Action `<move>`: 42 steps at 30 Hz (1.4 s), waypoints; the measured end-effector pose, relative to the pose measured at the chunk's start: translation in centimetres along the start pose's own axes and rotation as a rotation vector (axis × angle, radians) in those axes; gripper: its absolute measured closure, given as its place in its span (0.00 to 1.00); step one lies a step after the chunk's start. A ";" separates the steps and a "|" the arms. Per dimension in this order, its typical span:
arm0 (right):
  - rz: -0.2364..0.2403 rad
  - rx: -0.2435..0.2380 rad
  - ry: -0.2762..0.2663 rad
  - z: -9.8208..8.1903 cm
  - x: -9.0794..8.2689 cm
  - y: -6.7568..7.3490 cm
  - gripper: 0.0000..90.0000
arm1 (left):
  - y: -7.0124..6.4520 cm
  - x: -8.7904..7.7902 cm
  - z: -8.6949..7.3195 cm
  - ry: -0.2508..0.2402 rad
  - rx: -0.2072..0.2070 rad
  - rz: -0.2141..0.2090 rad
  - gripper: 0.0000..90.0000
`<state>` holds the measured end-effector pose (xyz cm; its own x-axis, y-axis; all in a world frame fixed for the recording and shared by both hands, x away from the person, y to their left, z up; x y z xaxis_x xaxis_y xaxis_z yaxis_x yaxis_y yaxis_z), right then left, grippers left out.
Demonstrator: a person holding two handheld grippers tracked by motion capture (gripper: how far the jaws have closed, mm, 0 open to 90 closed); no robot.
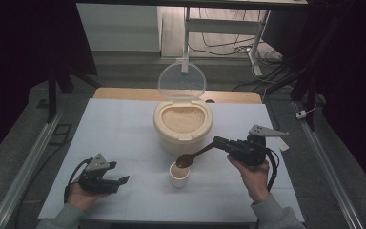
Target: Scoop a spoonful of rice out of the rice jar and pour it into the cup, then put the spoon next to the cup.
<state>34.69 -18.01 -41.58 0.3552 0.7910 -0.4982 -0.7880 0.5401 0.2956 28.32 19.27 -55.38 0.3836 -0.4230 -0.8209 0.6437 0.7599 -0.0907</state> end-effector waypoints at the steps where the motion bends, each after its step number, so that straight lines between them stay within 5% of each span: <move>1: -0.001 -0.015 0.000 0.0 0.0 0.2 0.93 | 0.0 0.0 0.0 -0.001 -0.001 0.001 0.27; 12: 0.041 0.027 -0.041 0.3 -1.7 -0.6 0.93 | 0.0 -0.1 0.0 -0.006 -0.007 -0.001 0.27; 27: 0.018 0.066 -0.030 0.2 -5.3 -2.5 0.93 | 0.0 -0.1 0.1 -0.009 -0.006 -0.002 0.27; 32: 0.028 0.083 0.016 -0.1 -5.7 -3.0 0.93 | 0.2 0.0 0.2 -0.008 -0.007 -0.004 0.27; 42: 0.087 0.084 0.201 -1.4 -4.4 -3.1 0.93 | 0.2 0.1 0.4 -0.006 -0.002 -0.005 0.27</move>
<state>34.87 -23.62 -41.44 0.1732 0.7670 -0.6178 -0.7637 0.5007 0.4076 28.69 19.17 -55.28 0.3847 -0.4295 -0.8171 0.6444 0.7587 -0.0954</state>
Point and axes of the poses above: each handheld gripper's, and its own axes: x roughly forward along the jaws, z roughly out of its top, y roughly to its left, the point moved 6 cm from there along x, roughly forward along the jaws, and after that the axes turned 13 degrees about y, right-handed, at the moved point
